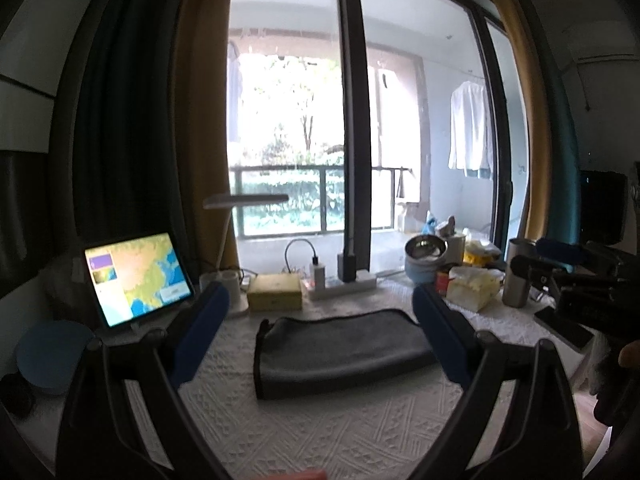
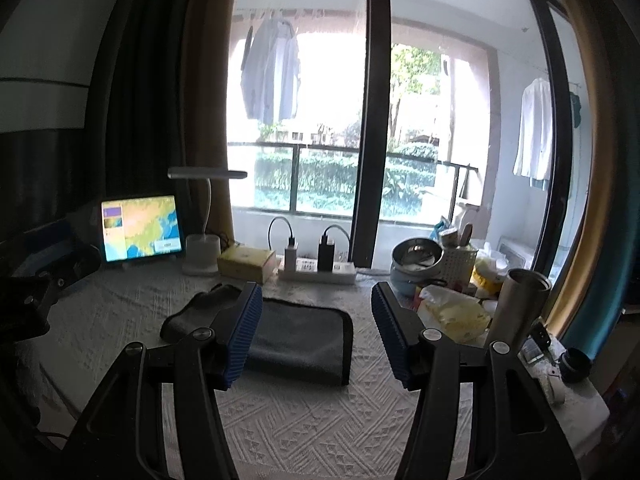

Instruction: Fold towel

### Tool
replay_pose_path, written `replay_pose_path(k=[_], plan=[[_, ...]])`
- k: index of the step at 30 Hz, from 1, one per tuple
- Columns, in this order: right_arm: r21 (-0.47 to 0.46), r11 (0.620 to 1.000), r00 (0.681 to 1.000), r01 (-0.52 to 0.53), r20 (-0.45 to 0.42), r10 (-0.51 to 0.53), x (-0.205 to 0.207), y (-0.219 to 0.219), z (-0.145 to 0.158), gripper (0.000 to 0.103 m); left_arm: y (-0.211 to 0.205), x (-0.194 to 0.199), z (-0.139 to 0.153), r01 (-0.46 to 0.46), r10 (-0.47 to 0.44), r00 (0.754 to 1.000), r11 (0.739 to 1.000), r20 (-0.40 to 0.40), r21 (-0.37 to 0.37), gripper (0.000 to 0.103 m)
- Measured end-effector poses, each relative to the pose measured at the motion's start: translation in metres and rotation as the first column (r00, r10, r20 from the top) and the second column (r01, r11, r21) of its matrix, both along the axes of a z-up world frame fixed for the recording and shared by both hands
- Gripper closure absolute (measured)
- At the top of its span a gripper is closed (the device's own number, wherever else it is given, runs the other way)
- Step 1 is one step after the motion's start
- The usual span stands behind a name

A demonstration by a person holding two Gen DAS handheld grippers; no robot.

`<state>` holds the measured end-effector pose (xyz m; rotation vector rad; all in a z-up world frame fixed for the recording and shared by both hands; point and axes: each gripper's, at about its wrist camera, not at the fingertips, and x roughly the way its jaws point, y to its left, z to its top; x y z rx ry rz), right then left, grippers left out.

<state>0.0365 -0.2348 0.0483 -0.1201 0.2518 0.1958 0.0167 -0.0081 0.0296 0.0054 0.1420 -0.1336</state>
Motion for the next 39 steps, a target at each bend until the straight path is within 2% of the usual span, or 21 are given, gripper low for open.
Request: replay_pose_path(k=[3,7,15,39], plan=[[0.009,1.000,0.999,0.004,0.034,-0.005,-0.006,-0.002,0.006,0.041,0.001,-0.006,0.005,-0.008,0.008,0.999,1.000,0.040,-0.008,0.009],[0.017,1.000,0.997,-0.001,0.071,0.000,-0.013,-0.003,0.012,0.032,0.001,-0.014,0.010,-0.016,0.016,0.997,1.000,0.082,-0.006,0.009],[0.028,1.000,0.994,-0.013,0.105,0.010,-0.021,-0.001,0.018,0.032,0.001,-0.020,0.013,-0.035,0.035,0.993,0.999,0.115,-0.001,0.009],[0.042,0.999,0.996,-0.014,0.094,0.010,-0.018,-0.004,0.016,0.031,-0.001,-0.016,0.008,-0.043,0.043,0.996,0.999,0.078,0.004,0.009]])
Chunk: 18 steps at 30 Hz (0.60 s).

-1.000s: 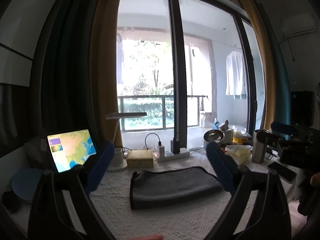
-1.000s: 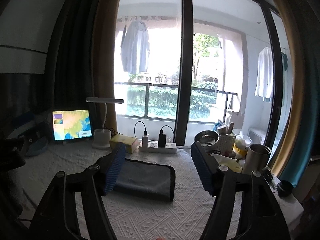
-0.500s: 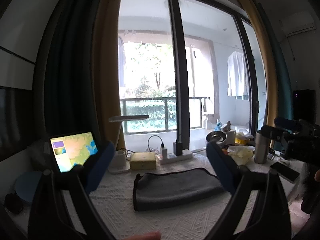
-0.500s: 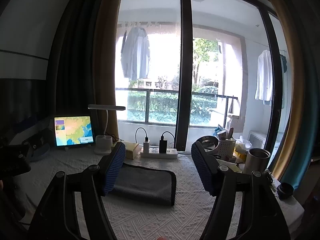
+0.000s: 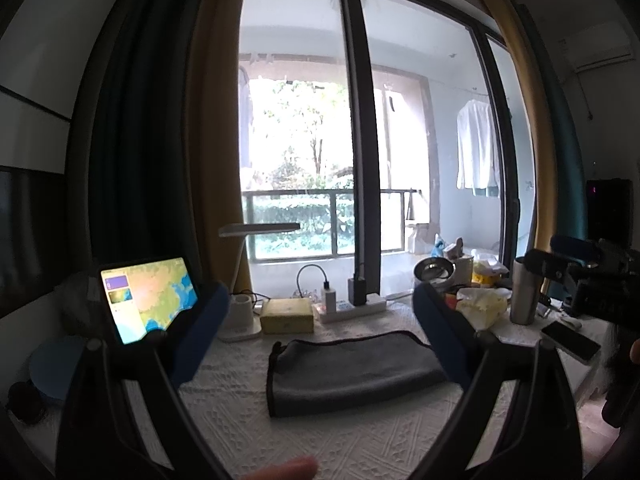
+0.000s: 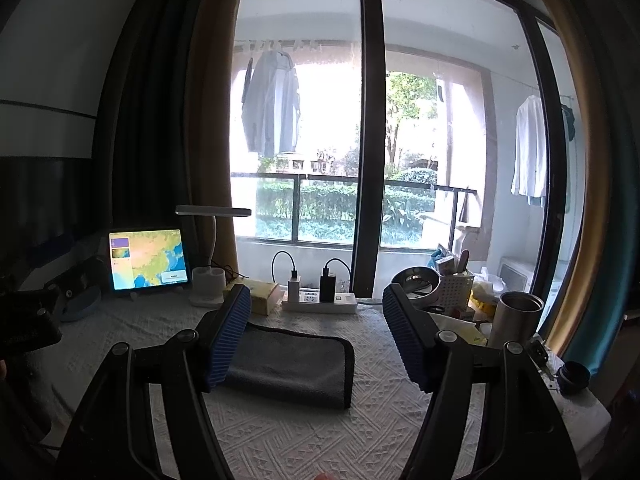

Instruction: Fold towel

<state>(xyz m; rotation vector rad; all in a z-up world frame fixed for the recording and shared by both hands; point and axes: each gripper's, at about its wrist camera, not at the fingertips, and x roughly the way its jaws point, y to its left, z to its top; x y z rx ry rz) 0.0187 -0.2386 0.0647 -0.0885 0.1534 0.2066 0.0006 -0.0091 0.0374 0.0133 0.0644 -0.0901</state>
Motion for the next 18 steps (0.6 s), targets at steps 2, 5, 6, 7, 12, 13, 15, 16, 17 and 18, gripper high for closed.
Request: replay_pose_path(k=[2,5,6,7,12,13,15,16,17,18], plan=[[-0.001,1.000,1.000,0.001,-0.003,-0.001,0.0003,-0.0001,-0.0010,0.031,0.0002,0.0009,-0.0009,-0.002,0.002,1.000,1.000,-0.004,-0.001,0.009],[-0.002,1.000,1.000,0.001,-0.006,-0.001,0.0008,-0.0003,-0.0021,0.031,-0.0002,0.0020,-0.0016,-0.004,0.004,1.000,1.000,-0.008,0.000,0.009],[-0.002,1.000,1.000,0.001,-0.006,-0.001,0.0011,-0.0003,-0.0025,0.031,-0.0004,0.0023,-0.0017,-0.003,0.003,1.000,1.000,-0.010,0.001,0.009],[-0.002,1.000,1.000,0.000,-0.007,0.000,0.0014,-0.0004,-0.0027,0.031,-0.0002,0.0024,-0.0018,-0.004,0.004,1.000,1.000,-0.011,0.002,0.009],[-0.004,1.000,1.000,0.001,-0.009,-0.001,0.0022,0.0001,-0.0037,0.031,-0.0005,0.0030,-0.0020,-0.005,0.005,1.000,1.000,-0.018,0.002,0.009],[-0.004,1.000,1.000,0.001,-0.009,-0.001,0.0024,0.0000,-0.0039,0.031,-0.0005,0.0031,-0.0020,-0.006,0.006,1.000,1.000,-0.019,0.002,0.009],[-0.003,1.000,1.000,0.002,-0.008,-0.002,0.0022,0.0001,-0.0036,0.031,-0.0006,0.0029,-0.0018,-0.007,0.007,1.000,1.000,-0.019,0.002,0.009],[-0.003,1.000,1.000,0.002,-0.009,-0.002,0.0024,0.0001,-0.0038,0.031,-0.0006,0.0031,-0.0018,-0.007,0.007,1.000,1.000,-0.018,0.001,0.009],[-0.003,1.000,1.000,0.001,-0.009,-0.002,0.0025,0.0001,-0.0040,0.031,-0.0006,0.0031,-0.0019,-0.007,0.007,1.000,1.000,-0.018,0.001,0.009],[-0.003,1.000,1.000,0.001,-0.009,-0.001,0.0023,0.0001,-0.0037,0.031,-0.0009,0.0033,-0.0020,-0.007,0.007,1.000,1.000,-0.018,0.002,0.009]])
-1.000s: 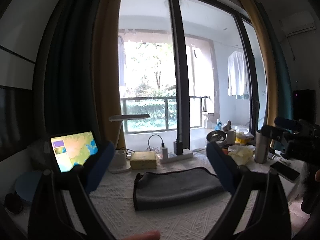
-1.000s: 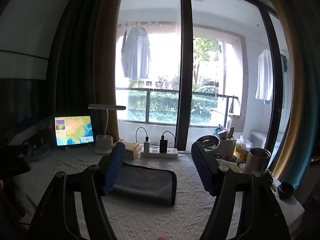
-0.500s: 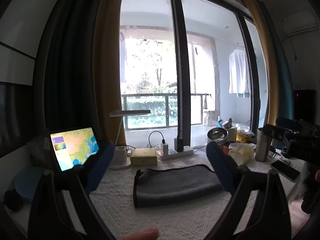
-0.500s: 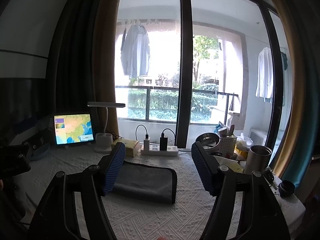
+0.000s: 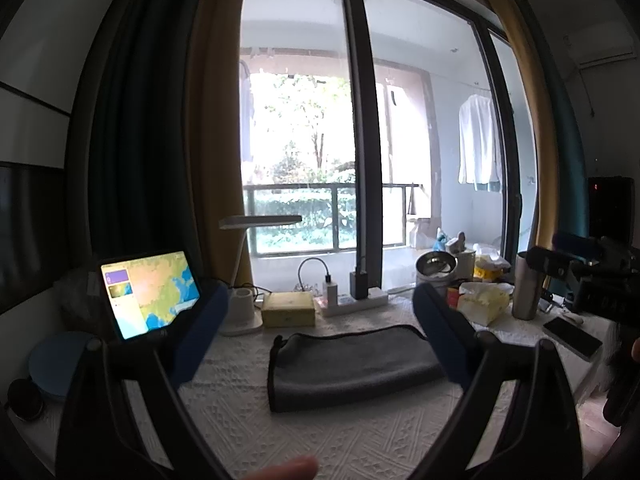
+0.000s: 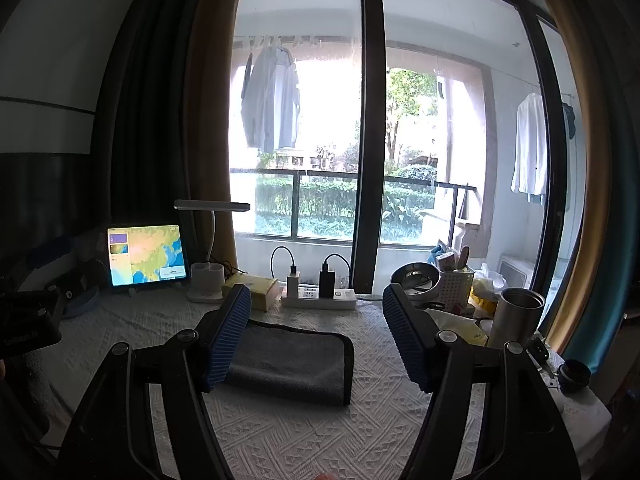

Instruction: Fold towel

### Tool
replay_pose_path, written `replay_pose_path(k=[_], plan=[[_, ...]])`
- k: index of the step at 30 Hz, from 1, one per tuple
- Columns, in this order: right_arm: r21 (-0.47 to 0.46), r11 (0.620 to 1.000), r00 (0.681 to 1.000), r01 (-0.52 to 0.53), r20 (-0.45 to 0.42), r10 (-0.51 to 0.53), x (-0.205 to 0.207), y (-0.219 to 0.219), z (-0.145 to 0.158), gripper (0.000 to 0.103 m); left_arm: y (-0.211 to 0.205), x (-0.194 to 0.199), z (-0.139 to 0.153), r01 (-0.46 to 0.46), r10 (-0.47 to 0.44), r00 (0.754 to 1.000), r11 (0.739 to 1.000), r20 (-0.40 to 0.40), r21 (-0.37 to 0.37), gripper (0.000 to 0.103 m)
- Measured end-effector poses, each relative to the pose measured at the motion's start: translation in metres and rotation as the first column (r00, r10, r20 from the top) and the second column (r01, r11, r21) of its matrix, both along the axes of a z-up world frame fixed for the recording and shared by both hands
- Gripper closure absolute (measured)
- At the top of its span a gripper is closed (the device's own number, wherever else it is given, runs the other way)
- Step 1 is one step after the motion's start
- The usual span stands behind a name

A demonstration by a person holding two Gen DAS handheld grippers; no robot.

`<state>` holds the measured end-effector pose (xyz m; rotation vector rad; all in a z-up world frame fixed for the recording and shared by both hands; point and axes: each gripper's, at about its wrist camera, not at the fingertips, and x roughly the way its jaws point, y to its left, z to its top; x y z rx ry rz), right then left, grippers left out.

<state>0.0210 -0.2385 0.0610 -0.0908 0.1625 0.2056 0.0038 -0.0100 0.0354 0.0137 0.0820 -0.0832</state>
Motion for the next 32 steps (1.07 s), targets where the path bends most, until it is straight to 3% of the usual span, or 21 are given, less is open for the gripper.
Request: replay_pose_path(k=[27,32], plan=[[-0.003,1.000,1.000,-0.003,-0.006,0.003,0.001,0.000,-0.005,0.031,0.000,0.000,0.000,0.004,-0.004,1.000,1.000,-0.004,-0.004,0.009],[-0.017,1.000,1.000,-0.008,-0.011,0.008,0.006,-0.002,-0.012,0.031,0.001,0.017,-0.006,-0.008,0.008,0.998,1.000,-0.058,-0.006,0.008]])
